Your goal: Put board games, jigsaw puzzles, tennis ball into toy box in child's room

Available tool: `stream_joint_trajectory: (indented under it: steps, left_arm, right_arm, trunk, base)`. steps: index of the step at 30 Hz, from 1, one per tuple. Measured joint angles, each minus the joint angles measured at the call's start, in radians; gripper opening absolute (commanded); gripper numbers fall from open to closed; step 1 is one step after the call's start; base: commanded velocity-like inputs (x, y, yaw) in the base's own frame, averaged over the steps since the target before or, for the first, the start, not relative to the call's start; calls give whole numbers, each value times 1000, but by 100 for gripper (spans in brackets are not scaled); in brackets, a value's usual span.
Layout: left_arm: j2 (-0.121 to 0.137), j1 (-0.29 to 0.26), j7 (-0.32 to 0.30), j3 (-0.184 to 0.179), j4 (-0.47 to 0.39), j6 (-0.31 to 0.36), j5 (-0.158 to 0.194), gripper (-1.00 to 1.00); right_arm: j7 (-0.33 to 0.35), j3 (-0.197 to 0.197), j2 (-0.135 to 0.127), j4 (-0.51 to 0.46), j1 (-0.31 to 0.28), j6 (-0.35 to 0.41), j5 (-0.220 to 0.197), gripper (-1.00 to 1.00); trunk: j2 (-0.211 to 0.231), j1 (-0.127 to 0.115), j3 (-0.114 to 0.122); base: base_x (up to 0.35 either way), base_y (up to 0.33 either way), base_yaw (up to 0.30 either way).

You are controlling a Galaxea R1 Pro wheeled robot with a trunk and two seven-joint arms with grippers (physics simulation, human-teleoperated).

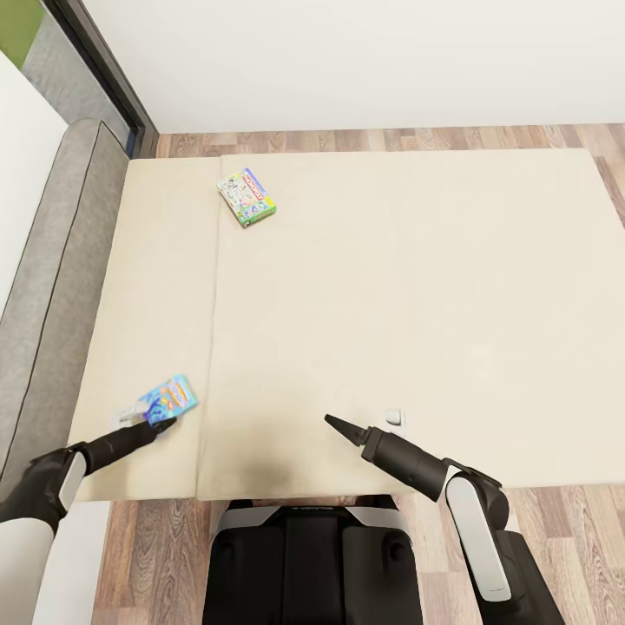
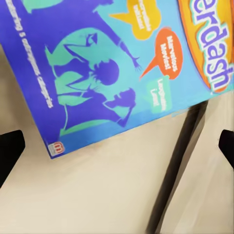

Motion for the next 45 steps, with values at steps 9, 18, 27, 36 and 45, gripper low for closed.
stream_joint_trajectory:
  steps: [9,18,27,36,45]
  left_arm:
    - [1,0,-5,8,-71,58,-1,100]
    - [1,0,3,9,-85,64,-2,100]
    - [12,0,7,57,-93,65,-2,100]
    - [36,0,8,104,-124,108,-3,100]
    - [33,-22,178,103,-164,188,-1,100]
  right_arm:
    - [0,-1,-1,0,0,0,1,100]
    - [0,-3,-1,0,0,1,2,100]
    - [0,-3,-1,0,0,0,1,100]
    - [-1,-3,-1,4,0,-1,1,100]
    - [-1,-1,-1,13,0,-1,1,100]
  trunk:
    - [0,0,0]
    - [0,0,0]
    - [0,0,0]
    - [0,0,0]
    - [0,0,0]
  base:
    - [0,0,0]
    - [0,0,0]
    - [0,0,0]
    - [0,0,0]
    - [0,0,0]
